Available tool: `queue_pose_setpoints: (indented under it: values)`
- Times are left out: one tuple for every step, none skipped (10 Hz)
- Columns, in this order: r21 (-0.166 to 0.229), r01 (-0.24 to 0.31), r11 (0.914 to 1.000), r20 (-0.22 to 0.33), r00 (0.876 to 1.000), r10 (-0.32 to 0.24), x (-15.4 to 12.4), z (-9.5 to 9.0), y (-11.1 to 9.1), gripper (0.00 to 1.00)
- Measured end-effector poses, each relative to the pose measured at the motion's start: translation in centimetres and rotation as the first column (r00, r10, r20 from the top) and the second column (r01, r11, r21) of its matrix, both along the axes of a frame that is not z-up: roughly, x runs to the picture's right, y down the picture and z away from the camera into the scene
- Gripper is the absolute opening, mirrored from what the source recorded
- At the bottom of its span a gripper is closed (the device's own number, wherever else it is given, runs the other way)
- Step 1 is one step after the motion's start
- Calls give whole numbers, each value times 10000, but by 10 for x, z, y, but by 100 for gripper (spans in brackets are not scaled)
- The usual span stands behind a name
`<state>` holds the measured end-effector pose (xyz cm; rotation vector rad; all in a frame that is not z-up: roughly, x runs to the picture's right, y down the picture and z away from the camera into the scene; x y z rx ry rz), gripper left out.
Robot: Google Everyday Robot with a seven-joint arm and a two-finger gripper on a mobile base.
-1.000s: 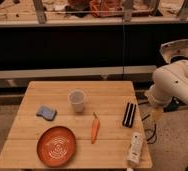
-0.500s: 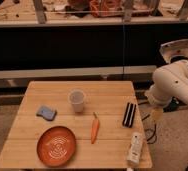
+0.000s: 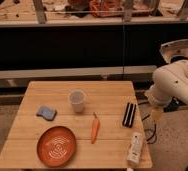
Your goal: Place the pepper in the ceramic cup
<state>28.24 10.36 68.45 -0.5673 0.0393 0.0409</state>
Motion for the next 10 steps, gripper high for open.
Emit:
queue_pose_setpoints:
  values:
    - [-7, 0, 10000, 3, 10000, 0, 0, 0, 0, 80]
    - [-4, 0, 10000, 3, 10000, 0, 0, 0, 0, 80]
    - [-3, -2, 10000, 0, 10000, 2, 0, 0, 0, 80]
    - [-2, -1, 10000, 1, 10000, 1, 0, 0, 0, 80]
    - [-4, 3, 10000, 1, 10000, -3, 0, 0, 0, 80]
    - [20, 95, 10000, -15, 10000, -95, 0, 0, 1, 80]
    - [79, 424, 9991, 75, 9991, -424, -10, 3, -1, 80]
    - [147, 717, 9973, 145, 9973, -720, -25, 5, -4, 80]
    - [193, 932, 9955, 184, 9954, -935, -38, 7, -5, 80]
    - [257, 1246, 9919, 280, 9917, -1253, -56, 9, -8, 80]
